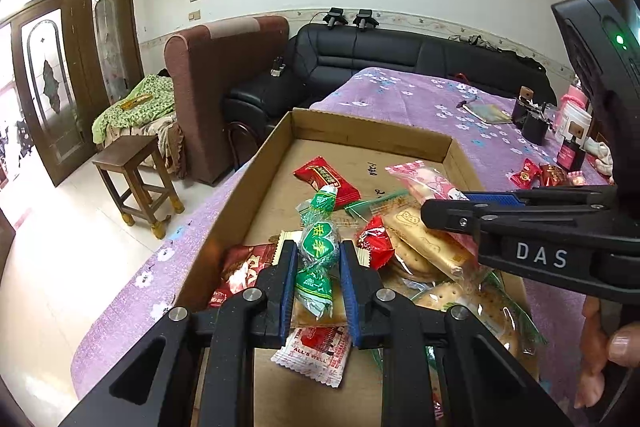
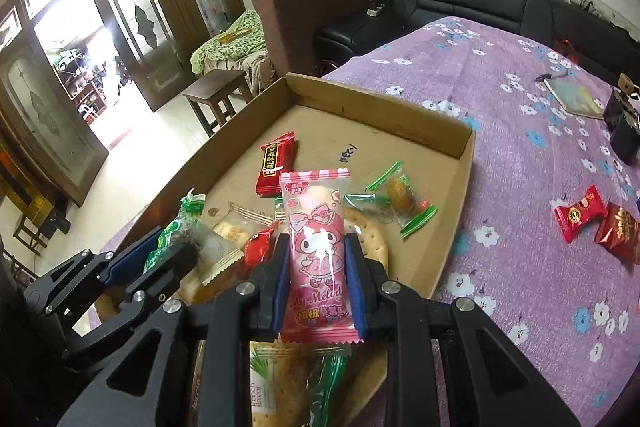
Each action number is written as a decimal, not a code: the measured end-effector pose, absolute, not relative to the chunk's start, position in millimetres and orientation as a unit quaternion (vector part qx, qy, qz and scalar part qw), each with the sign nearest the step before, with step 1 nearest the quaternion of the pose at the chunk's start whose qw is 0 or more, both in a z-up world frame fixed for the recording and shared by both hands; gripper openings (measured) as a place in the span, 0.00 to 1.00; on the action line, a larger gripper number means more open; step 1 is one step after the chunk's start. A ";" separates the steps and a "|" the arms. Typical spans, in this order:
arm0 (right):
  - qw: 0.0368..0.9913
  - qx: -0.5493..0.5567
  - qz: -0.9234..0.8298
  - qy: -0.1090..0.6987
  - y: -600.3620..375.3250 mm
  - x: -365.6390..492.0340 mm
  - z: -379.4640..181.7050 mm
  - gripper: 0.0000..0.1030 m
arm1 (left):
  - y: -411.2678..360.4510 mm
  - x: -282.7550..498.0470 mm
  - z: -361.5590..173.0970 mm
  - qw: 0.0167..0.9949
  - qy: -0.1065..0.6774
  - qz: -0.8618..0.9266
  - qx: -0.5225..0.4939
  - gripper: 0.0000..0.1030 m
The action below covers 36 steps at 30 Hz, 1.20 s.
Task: Organize snacks
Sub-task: 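Carry both candies over the box and open both tools to drop them, then move both tools back over the table toward the remaining snacks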
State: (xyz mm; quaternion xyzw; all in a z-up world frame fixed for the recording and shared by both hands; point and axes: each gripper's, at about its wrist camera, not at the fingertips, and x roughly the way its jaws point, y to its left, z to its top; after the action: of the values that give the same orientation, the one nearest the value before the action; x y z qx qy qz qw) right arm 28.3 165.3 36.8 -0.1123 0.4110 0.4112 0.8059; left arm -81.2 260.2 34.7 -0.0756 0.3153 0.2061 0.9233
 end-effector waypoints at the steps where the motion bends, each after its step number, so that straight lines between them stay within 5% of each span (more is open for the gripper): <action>1: 0.808 -0.118 0.408 0.408 166.2 27.5 36.6 0.24 | 260.0 -80.9 34.9 0.923 0.315 0.207 -0.075 0.21; 6: 0.822 -0.153 0.395 0.381 167.1 18.3 41.9 0.43 | 264.0 -83.4 34.5 0.922 0.315 0.209 -0.084 0.21; 10: 0.833 -0.180 0.387 0.351 167.1 8.3 49.4 0.46 | 264.6 -85.4 35.0 0.923 0.312 0.208 -0.087 0.23; 14: 0.847 -0.213 0.372 0.314 166.5 -5.5 57.9 0.55 | 264.6 -90.1 38.1 0.924 0.301 0.217 -0.090 0.49; 22: 0.862 -0.249 0.354 0.263 163.3 -24.3 70.0 0.57 | 259.8 -92.4 42.6 0.926 0.297 0.219 -0.086 0.49; 26: 0.872 -0.262 0.337 0.240 158.1 -30.3 75.1 0.61 | 257.1 -92.9 44.8 0.926 0.294 0.223 -0.083 0.60; 36: 0.888 -0.296 0.292 0.195 126.8 -44.8 71.6 0.64 | 244.0 -96.9 60.1 0.931 0.276 0.228 -0.068 0.61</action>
State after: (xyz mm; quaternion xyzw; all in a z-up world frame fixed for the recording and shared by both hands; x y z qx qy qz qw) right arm -44.8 126.8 71.6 -0.2961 0.1951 0.2923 0.8882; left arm -96.9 244.0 60.1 -0.0680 0.2758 0.2279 0.9313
